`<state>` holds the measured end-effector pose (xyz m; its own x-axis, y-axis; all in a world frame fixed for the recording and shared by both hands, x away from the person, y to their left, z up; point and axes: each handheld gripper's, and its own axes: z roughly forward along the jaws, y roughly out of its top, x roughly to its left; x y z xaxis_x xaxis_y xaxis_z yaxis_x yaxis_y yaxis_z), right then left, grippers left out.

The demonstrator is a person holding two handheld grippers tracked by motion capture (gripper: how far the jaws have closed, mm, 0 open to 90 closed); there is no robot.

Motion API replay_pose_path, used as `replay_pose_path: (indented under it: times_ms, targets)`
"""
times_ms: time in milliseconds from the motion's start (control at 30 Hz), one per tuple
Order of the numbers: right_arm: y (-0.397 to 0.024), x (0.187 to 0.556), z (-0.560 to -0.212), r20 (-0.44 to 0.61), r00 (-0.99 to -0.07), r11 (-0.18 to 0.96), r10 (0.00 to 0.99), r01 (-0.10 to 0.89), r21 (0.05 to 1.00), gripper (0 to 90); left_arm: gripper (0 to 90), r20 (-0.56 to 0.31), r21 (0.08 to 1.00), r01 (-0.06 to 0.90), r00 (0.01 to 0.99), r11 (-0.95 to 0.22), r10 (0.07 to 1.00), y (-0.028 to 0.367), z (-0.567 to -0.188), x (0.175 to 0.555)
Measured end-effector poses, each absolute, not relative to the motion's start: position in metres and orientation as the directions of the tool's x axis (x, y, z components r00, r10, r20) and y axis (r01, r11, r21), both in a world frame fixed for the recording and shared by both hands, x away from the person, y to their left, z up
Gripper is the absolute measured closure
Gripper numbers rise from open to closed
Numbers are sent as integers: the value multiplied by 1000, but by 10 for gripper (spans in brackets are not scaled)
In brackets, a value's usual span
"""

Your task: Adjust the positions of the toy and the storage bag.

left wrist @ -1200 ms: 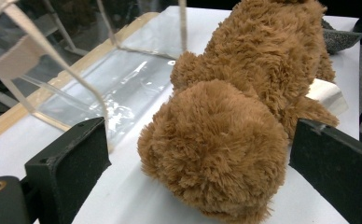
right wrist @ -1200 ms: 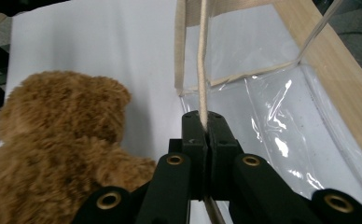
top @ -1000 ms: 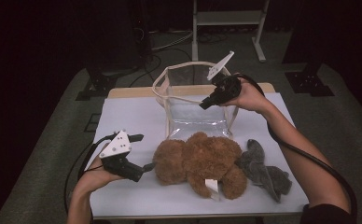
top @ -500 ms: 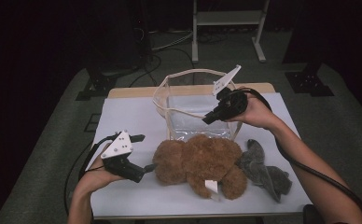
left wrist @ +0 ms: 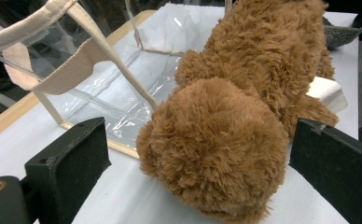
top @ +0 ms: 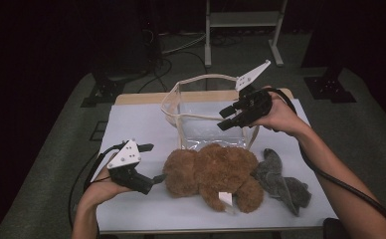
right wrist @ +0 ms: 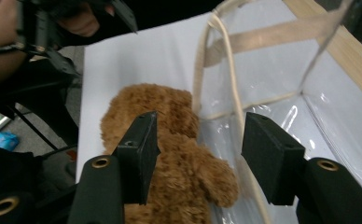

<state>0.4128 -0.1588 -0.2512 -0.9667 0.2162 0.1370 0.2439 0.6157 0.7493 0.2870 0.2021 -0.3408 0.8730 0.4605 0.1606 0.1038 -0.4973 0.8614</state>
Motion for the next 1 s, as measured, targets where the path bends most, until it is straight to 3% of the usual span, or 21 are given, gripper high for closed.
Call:
replay_pose_path:
  times_ms: [533, 1000]
  targets:
    - [-143, 368, -251, 114, -990, 624, 85, 143, 768, 358, 38, 153, 865, 109, 871, -489, 466, 206, -342, 288]
    - [-113, 356, -297, 132, -991, 709, 38, 120, 695, 315, 38, 153, 868, 109, 870, -484, 470, 213, -342, 289]
